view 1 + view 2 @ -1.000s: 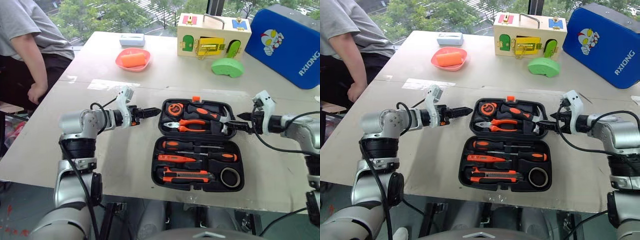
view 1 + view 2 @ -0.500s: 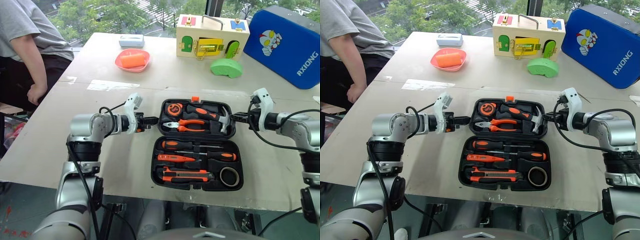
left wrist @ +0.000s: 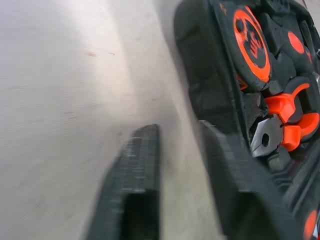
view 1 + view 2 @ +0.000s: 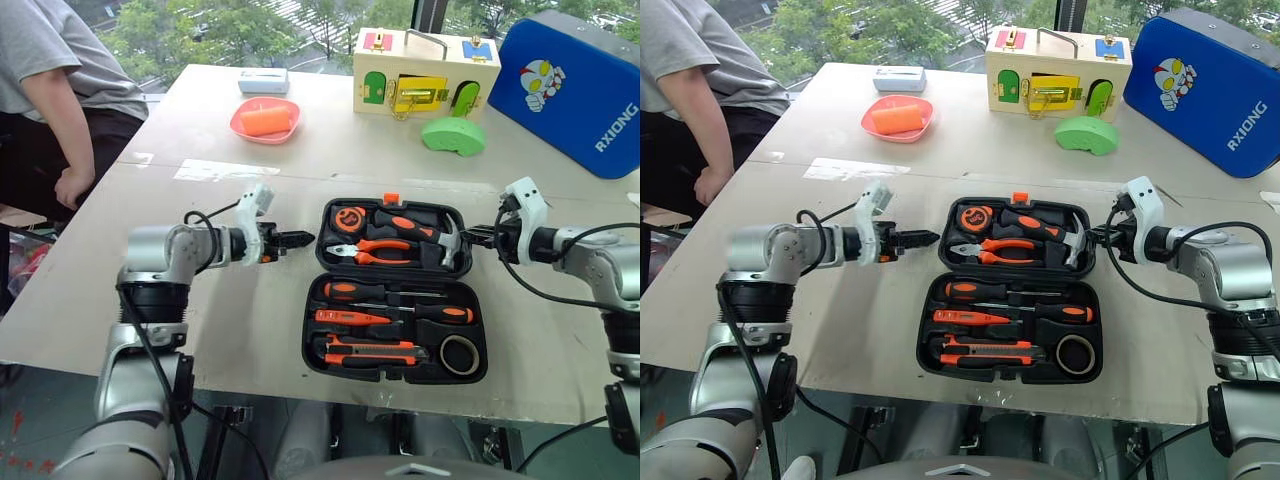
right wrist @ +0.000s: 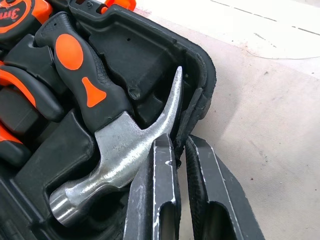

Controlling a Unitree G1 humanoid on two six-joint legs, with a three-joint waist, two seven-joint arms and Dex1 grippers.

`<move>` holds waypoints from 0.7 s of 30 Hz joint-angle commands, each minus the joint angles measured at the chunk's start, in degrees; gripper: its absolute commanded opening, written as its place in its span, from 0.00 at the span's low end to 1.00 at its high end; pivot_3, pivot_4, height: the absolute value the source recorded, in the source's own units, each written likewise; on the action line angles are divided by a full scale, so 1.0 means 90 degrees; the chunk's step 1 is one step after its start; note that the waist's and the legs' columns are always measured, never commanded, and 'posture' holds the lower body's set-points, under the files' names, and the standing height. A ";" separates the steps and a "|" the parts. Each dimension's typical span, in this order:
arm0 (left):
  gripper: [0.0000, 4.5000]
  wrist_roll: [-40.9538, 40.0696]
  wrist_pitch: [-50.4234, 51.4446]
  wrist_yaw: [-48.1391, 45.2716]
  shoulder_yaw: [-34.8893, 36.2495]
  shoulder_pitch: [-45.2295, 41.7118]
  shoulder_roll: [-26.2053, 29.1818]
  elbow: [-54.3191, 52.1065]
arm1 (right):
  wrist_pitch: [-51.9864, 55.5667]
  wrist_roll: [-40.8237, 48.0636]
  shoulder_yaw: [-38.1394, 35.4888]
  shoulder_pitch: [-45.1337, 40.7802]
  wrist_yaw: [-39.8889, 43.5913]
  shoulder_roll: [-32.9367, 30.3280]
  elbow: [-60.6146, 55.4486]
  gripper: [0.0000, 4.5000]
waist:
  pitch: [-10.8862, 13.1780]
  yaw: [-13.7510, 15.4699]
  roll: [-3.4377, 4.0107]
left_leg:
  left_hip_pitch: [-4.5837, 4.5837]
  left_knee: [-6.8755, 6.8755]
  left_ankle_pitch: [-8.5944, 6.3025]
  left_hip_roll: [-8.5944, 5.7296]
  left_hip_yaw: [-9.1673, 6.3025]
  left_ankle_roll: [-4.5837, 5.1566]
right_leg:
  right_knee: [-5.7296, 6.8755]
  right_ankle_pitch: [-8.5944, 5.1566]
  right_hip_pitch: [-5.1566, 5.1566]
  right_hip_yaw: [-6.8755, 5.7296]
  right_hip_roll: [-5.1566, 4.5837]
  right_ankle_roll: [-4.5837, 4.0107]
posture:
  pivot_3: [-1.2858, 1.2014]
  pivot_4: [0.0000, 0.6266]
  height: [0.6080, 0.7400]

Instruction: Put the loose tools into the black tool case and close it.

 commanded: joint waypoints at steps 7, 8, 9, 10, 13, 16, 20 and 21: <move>0.86 -0.0053 0.0259 0.0195 -0.0238 -0.0705 -0.0453 -0.0256 | -0.0058 -0.0088 0.0172 0.0187 0.0027 0.0039 -0.0126 0.00 | -0.0002 0.0052 -0.0003 | 0.0004 0.0003 0.0000 -0.0001 0.0003 0.0000 | 0.0004 0.0000 0.0002 0.0005 0.0001 0.0001 | 0.52 0.24 0.96; 0.86 0.0076 0.0209 0.0287 -0.0351 -0.0720 -0.0493 -0.0168 | -0.0063 -0.0088 0.0178 0.0186 0.0019 0.0047 -0.0135 0.00 | -0.0002 0.0046 -0.0003 | 0.0004 0.0002 0.0000 -0.0001 0.0003 0.0000 | 0.0003 0.0000 0.0002 0.0005 0.0002 0.0001 | 0.52 0.24 0.96; 0.86 0.0236 0.0143 0.0419 -0.0459 -0.0735 -0.0548 0.0006 | -0.0061 -0.0078 0.0173 0.0177 0.0008 0.0059 -0.0142 0.00 | -0.0002 0.0034 -0.0003 | 0.0004 0.0002 0.0000 0.0000 0.0003 0.0000 | 0.0003 0.0000 0.0001 0.0006 0.0004 0.0000 | 0.52 0.24 0.96; 0.86 0.0340 0.0095 0.0501 -0.0525 -0.0748 -0.0577 0.0132 | -0.0057 -0.0072 0.0171 0.0168 -0.0002 0.0070 -0.0147 0.00 | -0.0002 0.0026 -0.0003 | 0.0004 0.0000 0.0001 0.0001 0.0003 -0.0001 | 0.0003 0.0000 0.0001 0.0006 0.0006 0.0000 | 0.52 0.24 0.96; 0.67 0.0517 -0.0011 0.0496 -0.0719 -0.0710 -0.0552 0.0340 | -0.0047 -0.0063 0.0150 0.0167 -0.0030 0.0095 -0.0173 0.00 | -0.0003 0.0007 -0.0003 | 0.0005 -0.0002 0.0002 0.0002 0.0003 -0.0004 | 0.0002 0.0000 0.0000 0.0006 0.0009 0.0000 | 0.52 0.24 0.96; 0.38 0.0581 -0.0091 0.0443 -0.0798 -0.0688 -0.0526 0.0381 | -0.0040 -0.0044 0.0136 0.0214 -0.0051 0.0098 -0.0232 0.00 | -0.0004 -0.0001 -0.0003 | 0.0006 -0.0002 0.0002 0.0002 0.0004 -0.0004 | 0.0003 0.0000 0.0001 0.0007 0.0007 0.0000 | 0.52 0.24 0.96; 0.03 0.0488 -0.0019 0.0339 -0.0804 -0.0698 -0.0532 0.0327 | -0.0041 -0.0032 0.0125 0.0249 -0.0083 0.0121 -0.0280 0.00 | -0.0012 0.0023 -0.0002 | 0.0011 -0.0001 0.0002 0.0002 0.0002 -0.0004 | 0.0007 0.0000 0.0004 0.0005 0.0004 0.0000 | 0.52 0.24 0.96; 0.00 0.0478 -0.0009 0.0336 -0.0799 -0.0700 -0.0537 0.0313 | -0.0047 -0.0036 0.0126 0.0247 -0.0084 0.0125 -0.0283 0.00 | -0.0013 0.0025 -0.0002 | 0.0011 -0.0001 0.0002 0.0002 0.0002 -0.0004 | 0.0007 0.0000 0.0004 0.0006 0.0004 0.0000 | 0.52 0.24 0.96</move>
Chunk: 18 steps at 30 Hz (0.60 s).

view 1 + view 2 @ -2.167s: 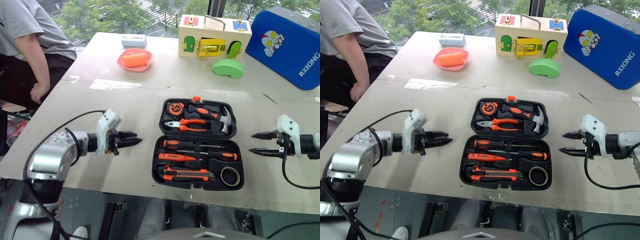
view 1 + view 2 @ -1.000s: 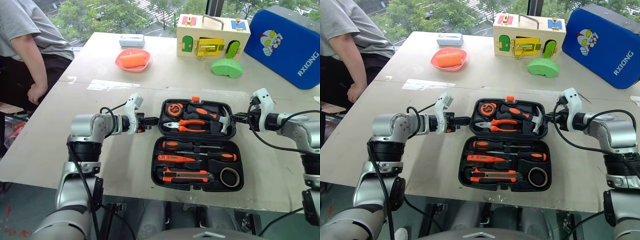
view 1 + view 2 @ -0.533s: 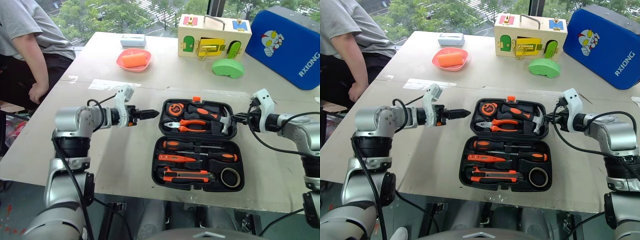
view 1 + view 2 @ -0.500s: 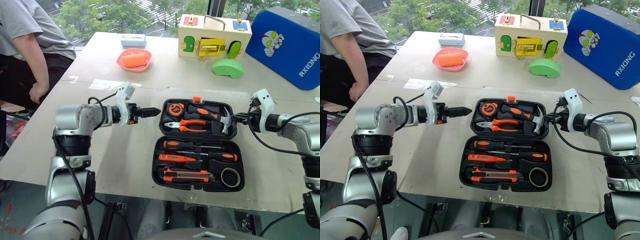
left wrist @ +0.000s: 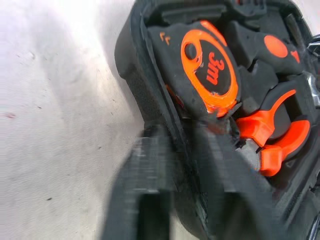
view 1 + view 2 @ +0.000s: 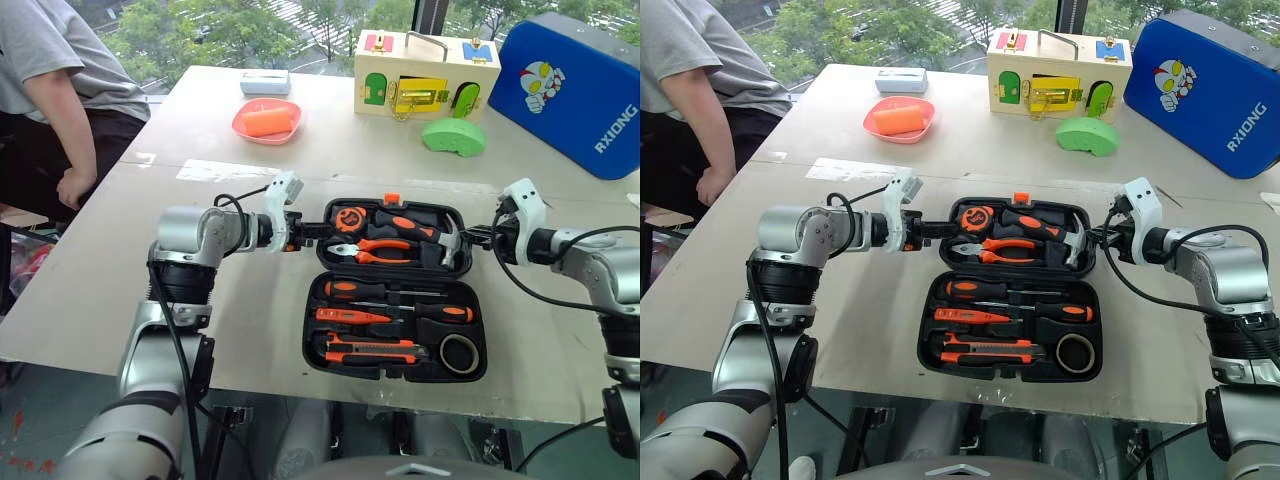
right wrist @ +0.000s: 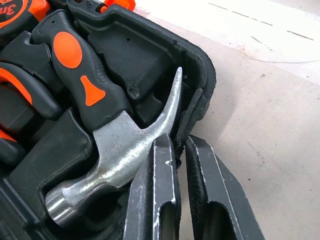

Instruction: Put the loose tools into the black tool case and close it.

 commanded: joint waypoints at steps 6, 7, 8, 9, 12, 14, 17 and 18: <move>0.00 -0.0049 0.0032 0.0011 0.0146 0.0050 -0.0061 -0.0139 | -0.0294 -0.0036 0.0129 0.0120 0.0045 0.0062 -0.0250 0.00 | 0.0000 0.0001 0.0000 | -0.0001 0.0000 0.0000 0.0000 -0.0001 0.0000 | 0.0000 0.0000 -0.0001 0.0000 0.0001 0.0000 | 0.52 0.24 0.96; 0.00 -0.0068 -0.0025 -0.0008 0.0176 0.0084 -0.0063 -0.0217 | -0.0376 -0.0046 0.0097 0.0126 0.0014 0.0083 -0.0291 0.00 | 0.0000 -0.0005 0.0000 | -0.0001 0.0000 0.0000 0.0000 -0.0001 0.0000 | 0.0000 0.0000 -0.0001 0.0000 0.0001 0.0000 | 0.52 0.24 0.96; 0.00 -0.0080 -0.0135 -0.0037 0.0199 0.0144 -0.0060 -0.0340 | -0.0496 -0.0059 0.0055 0.0140 -0.0017 0.0115 -0.0352 0.00 | 0.0000 -0.0009 0.0000 | -0.0001 0.0000 0.0000 0.0000 0.0000 0.0000 | 0.0000 0.0000 -0.0001 0.0001 0.0001 0.0000 | 0.52 0.24 0.96; 0.00 -0.0084 -0.0297 -0.0071 0.0224 0.0219 -0.0063 -0.0486 | -0.0581 -0.0053 -0.0007 0.0152 -0.0068 0.0163 -0.0422 0.00 | 0.0000 -0.0019 0.0000 | -0.0001 0.0000 0.0000 0.0000 0.0000 0.0000 | 0.0001 0.0000 -0.0001 0.0001 0.0001 0.0000 | 0.52 0.24 0.96; 0.00 -0.0053 -0.1205 -0.0037 0.0492 0.0513 -0.0235 -0.1075 | -0.0996 -0.0014 -0.0313 0.0179 -0.0313 0.0408 -0.0754 0.00 | 0.0002 -0.0049 0.0001 | -0.0003 -0.0001 0.0001 0.0001 -0.0002 -0.0002 | 0.0002 0.0000 -0.0003 0.0002 -0.0007 0.0000 | 0.52 0.24 0.96; 0.00 0.0002 -0.1775 0.0047 0.0623 0.0645 -0.0365 -0.1364 | -0.1482 -0.0119 -0.0447 0.0207 -0.0452 0.0519 -0.0923 0.00 | 0.0006 -0.0055 0.0002 | -0.0003 0.0000 0.0002 0.0001 -0.0003 -0.0003 | 0.0006 0.0001 -0.0003 0.0001 -0.0026 -0.0001 | 0.52 0.24 0.96; 0.00 0.0136 -0.2638 0.0146 0.0712 0.0839 -0.0581 -0.1729 | -0.2403 -0.0418 -0.0639 0.0220 -0.0791 0.0712 -0.1029 0.00 | 0.0017 -0.0057 0.0001 | -0.0009 0.0003 0.0002 -0.0002 -0.0003 -0.0003 | 0.0009 0.0003 -0.0007 -0.0001 -0.0029 -0.0001 | 0.52 0.24 0.96; 0.00 0.0178 -0.2829 0.0145 0.0705 0.0887 -0.0617 -0.1781 | -0.2623 -0.0502 -0.0650 0.0231 -0.0850 0.0738 -0.1022 0.00 | 0.0017 -0.0055 0.0001 | -0.0011 0.0003 0.0002 -0.0003 -0.0003 -0.0003 | 0.0009 0.0003 -0.0009 -0.0002 -0.0028 -0.0001 | 0.52 0.24 0.96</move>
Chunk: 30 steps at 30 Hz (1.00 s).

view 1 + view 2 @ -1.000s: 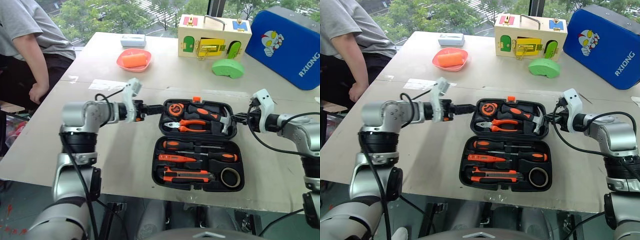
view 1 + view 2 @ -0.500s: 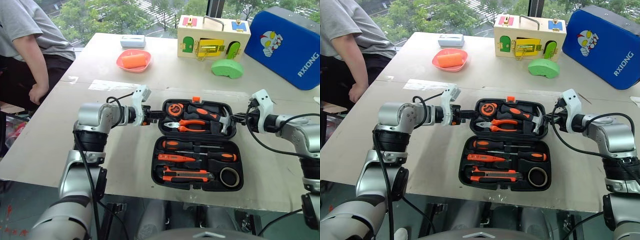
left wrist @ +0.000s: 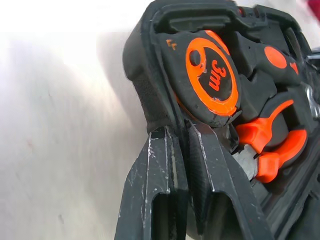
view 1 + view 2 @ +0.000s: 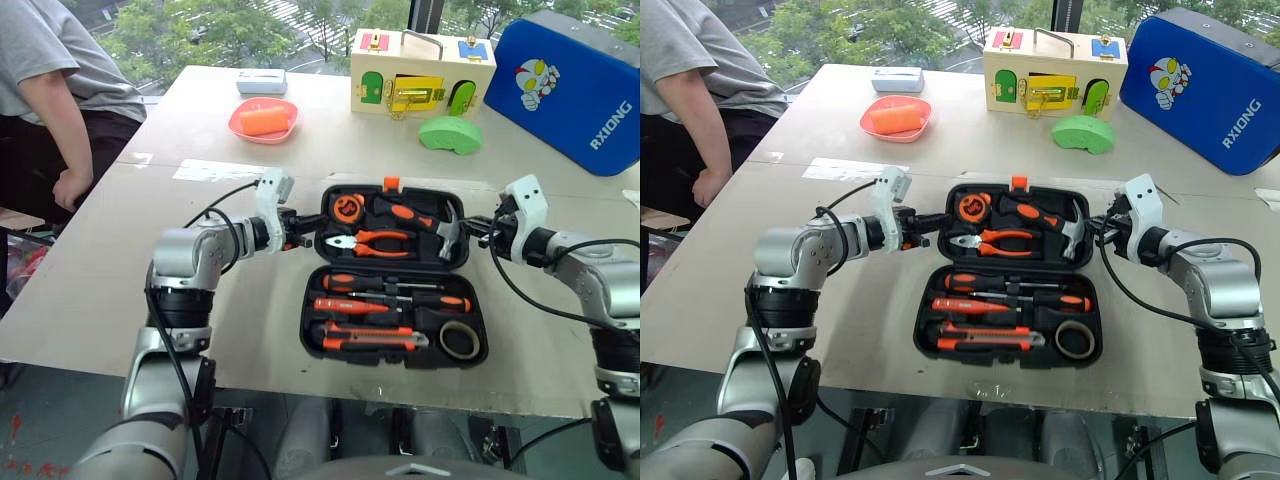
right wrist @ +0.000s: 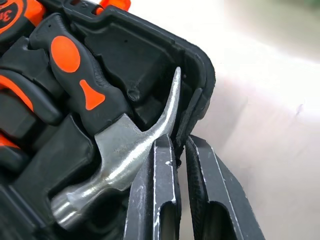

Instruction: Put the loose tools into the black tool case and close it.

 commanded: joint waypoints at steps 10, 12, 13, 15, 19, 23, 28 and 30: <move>0.00 0.1638 -0.4757 -0.0586 -0.0834 0.0778 0.0002 -0.0775 | -0.5925 -0.2183 0.0332 0.0723 -0.0277 -0.0355 0.0083 0.00 | 0.0000 -0.0010 0.0000 | -0.0006 -0.0088 0.0003 -0.0009 0.0028 -0.0005 | -0.0027 -0.0002 -0.0035 0.0012 0.0024 0.0002 | 0.52 0.24 0.96; 0.00 0.2004 -0.5594 -0.0491 -0.0894 0.0968 0.0026 -0.0583 | -0.6973 -0.2643 0.0398 0.0859 -0.0472 -0.0524 0.0494 0.00 | 0.0000 -0.0022 0.0000 | -0.0006 -0.0089 0.0003 -0.0009 0.0032 -0.0005 | -0.0029 -0.0003 -0.0036 0.0012 0.0024 0.0002 | 0.52 0.24 0.96; 0.00 0.2233 -0.6097 -0.0396 -0.0905 0.1062 0.0049 -0.0487 | -0.7539 -0.2891 0.0428 0.0929 -0.0572 -0.0631 0.0736 0.00 | 0.0000 -0.0024 0.0000 | -0.0006 -0.0086 0.0004 -0.0007 0.0032 -0.0005 | -0.0033 -0.0003 -0.0036 0.0012 0.0024 0.0002 | 0.52 0.24 0.96; 0.00 0.2571 -0.6889 -0.0261 -0.0907 0.1208 0.0100 -0.0349 | -0.8521 -0.3339 0.0479 0.1032 -0.0822 -0.0835 0.1176 0.00 | -0.0001 -0.0023 0.0000 | -0.0002 -0.0082 0.0004 -0.0007 0.0034 -0.0005 | -0.0047 -0.0003 -0.0035 0.0014 0.0021 0.0002 | 0.52 0.24 0.96; 0.00 0.2931 -0.8015 -0.0063 -0.0797 0.1515 0.0255 -0.0341 | -0.9889 -0.3861 0.0557 0.1216 -0.1224 -0.1134 0.1795 0.00 | -0.0002 -0.0023 -0.0003 | 0.0012 -0.0071 0.0005 -0.0005 0.0038 -0.0007 | -0.0020 -0.0003 -0.0033 0.0022 0.0016 0.0002 | 0.52 0.24 0.96; 0.00 0.2910 -0.8268 0.0013 -0.0609 0.2034 0.0467 -0.0757 | -1.0315 -0.3716 0.0647 0.1492 -0.1177 -0.1327 0.1901 0.00 | -0.0006 -0.0053 -0.0005 | 0.0018 -0.0070 0.0007 0.0000 0.0040 -0.0010 | -0.0016 -0.0003 -0.0031 0.0028 -0.0002 0.0001 | 0.52 0.24 0.96; 0.00 0.2721 -0.7977 0.0067 -0.0311 0.3031 0.0699 -0.1817 | -1.0338 -0.2928 0.0820 0.2128 -0.0628 -0.1813 0.1182 0.00 | -0.0008 -0.0085 -0.0004 | 0.0021 -0.0073 0.0009 0.0010 0.0048 -0.0012 | -0.0017 -0.0003 -0.0033 0.0039 0.0001 0.0000 | 0.52 0.24 0.96; 0.20 0.2691 -0.7693 0.0133 -0.0219 0.3413 0.0751 -0.2277 | -1.0386 -0.2739 0.0787 0.2418 -0.0526 -0.2014 0.0891 0.00 | -0.0008 -0.0085 -0.0004 | 0.0029 -0.0079 0.0009 0.0019 0.0059 -0.0012 | -0.0022 -0.0004 -0.0030 0.0047 0.0003 -0.0001 | 0.52 0.24 0.96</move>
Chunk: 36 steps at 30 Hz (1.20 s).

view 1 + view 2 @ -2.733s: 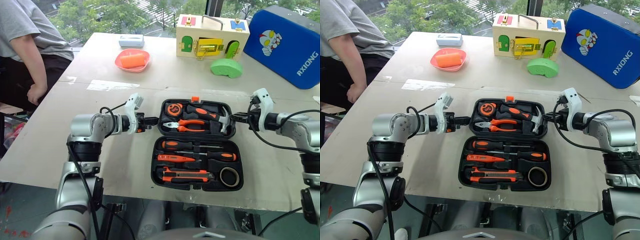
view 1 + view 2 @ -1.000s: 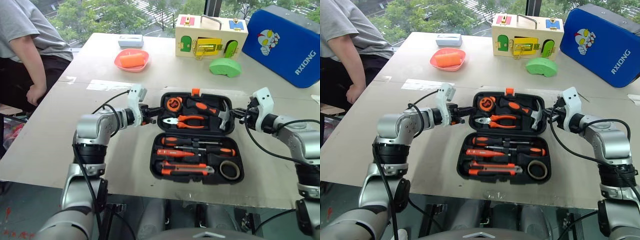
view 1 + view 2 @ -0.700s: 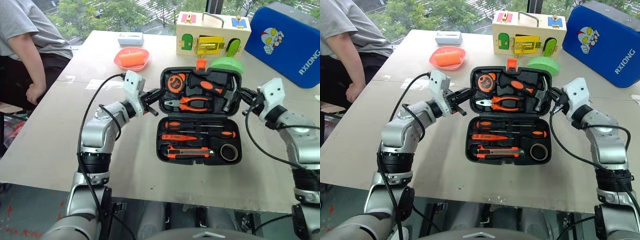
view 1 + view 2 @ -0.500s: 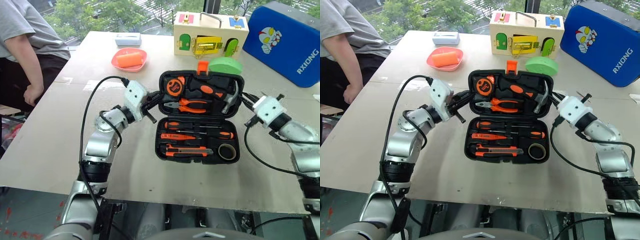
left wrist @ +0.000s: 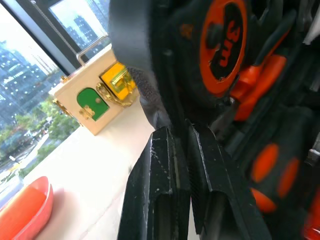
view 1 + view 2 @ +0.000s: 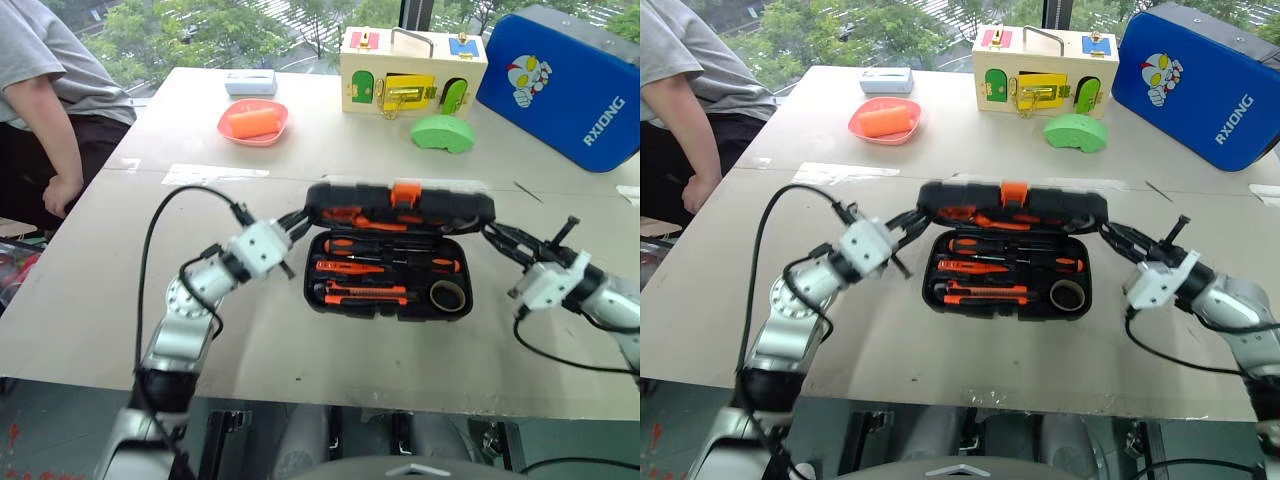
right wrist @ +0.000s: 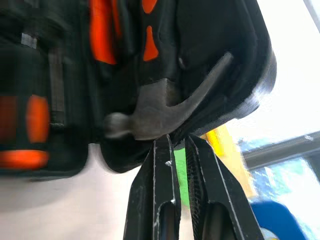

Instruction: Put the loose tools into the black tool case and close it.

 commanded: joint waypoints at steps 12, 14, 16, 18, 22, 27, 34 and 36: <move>0.89 -0.1644 0.1651 -0.1091 0.2533 0.3686 0.1285 -0.2606 | 0.4108 0.4639 -0.0912 0.4161 0.3969 -0.2601 -0.3507 0.41 | 0.0011 0.0134 0.0004 | 0.0156 -0.0023 -0.0059 0.0013 -0.0019 0.0032 | -0.0050 -0.0016 0.0167 0.0013 -0.0030 -0.0042 | 0.52 0.24 0.96; 0.89 -0.1908 0.2285 -0.1147 0.2380 0.2954 0.1497 -0.1927 | 0.4477 0.4524 -0.0672 0.3921 0.3882 -0.2365 -0.3699 0.41 | 0.0008 0.0232 0.0002 | 0.0164 -0.0021 -0.0061 0.0012 -0.0019 0.0032 | -0.0051 -0.0015 0.0175 0.0013 -0.0032 -0.0045 | 0.52 0.24 0.96; 0.71 -0.2224 0.3008 -0.1280 0.2106 0.1965 0.1647 -0.1183 | 0.4884 0.4450 -0.0453 0.3607 0.3793 -0.2113 -0.3756 0.22 | -0.0001 0.0271 -0.0003 | 0.0159 -0.0010 -0.0044 0.0011 -0.0024 0.0005 | -0.0049 -0.0013 0.0173 0.0003 -0.0033 -0.0047 | 0.52 0.24 0.96; 0.53 -0.2304 0.3358 -0.1524 0.1792 0.1214 0.1731 -0.0605 | 0.5028 0.4265 -0.0310 0.3365 0.3819 -0.1896 -0.3718 0.04 | 0.0000 0.0260 -0.0008 | 0.0152 -0.0002 -0.0028 0.0009 -0.0031 0.0032 | -0.0044 -0.0009 0.0173 -0.0011 -0.0032 -0.0040 | 0.52 0.24 0.96; 0.14 -0.2133 0.3613 -0.2182 0.0897 -0.0661 0.1568 0.0909 | 0.5273 0.3740 0.0108 0.2907 0.3760 -0.1488 -0.3660 0.00 | -0.0006 0.0257 -0.0016 | 0.0102 -0.0009 -0.0026 0.0004 -0.0039 0.0031 | -0.0068 0.0003 0.0147 -0.0031 -0.0024 -0.0018 | 0.52 0.24 0.96; 0.02 -0.1564 0.3213 -0.2798 -0.0092 -0.2818 0.0905 0.3040 | 0.6823 0.3006 0.1281 0.1971 0.2814 -0.0699 -0.5101 0.00 | -0.0005 0.0220 -0.0027 | 0.0054 0.0001 -0.0017 -0.0007 -0.0036 0.0020 | -0.0062 0.0001 0.0106 -0.0066 0.0010 -0.0007 | 0.52 0.24 0.96; 0.02 -0.0797 0.2413 -0.3688 -0.1114 -0.4094 0.0053 0.4896 | 0.7293 0.3420 0.0433 0.1761 0.2909 -0.0624 -0.5183 0.00 | -0.0005 0.0215 -0.0038 | 0.0054 0.0012 -0.0014 -0.0021 -0.0019 0.0018 | -0.0035 -0.0003 0.0090 -0.0040 0.0016 0.0004 | 0.52 0.24 0.96; 0.02 -0.0629 0.2357 -0.4129 -0.1436 -0.3976 0.0007 0.4833 | 0.7120 0.3219 0.0265 0.1551 0.2910 -0.0569 -0.4742 0.00 | -0.0003 0.0206 -0.0040 | 0.0057 0.0009 -0.0014 -0.0017 -0.0020 0.0018 | -0.0031 -0.0004 0.0090 -0.0038 0.0019 0.0003 | 0.52 0.24 0.96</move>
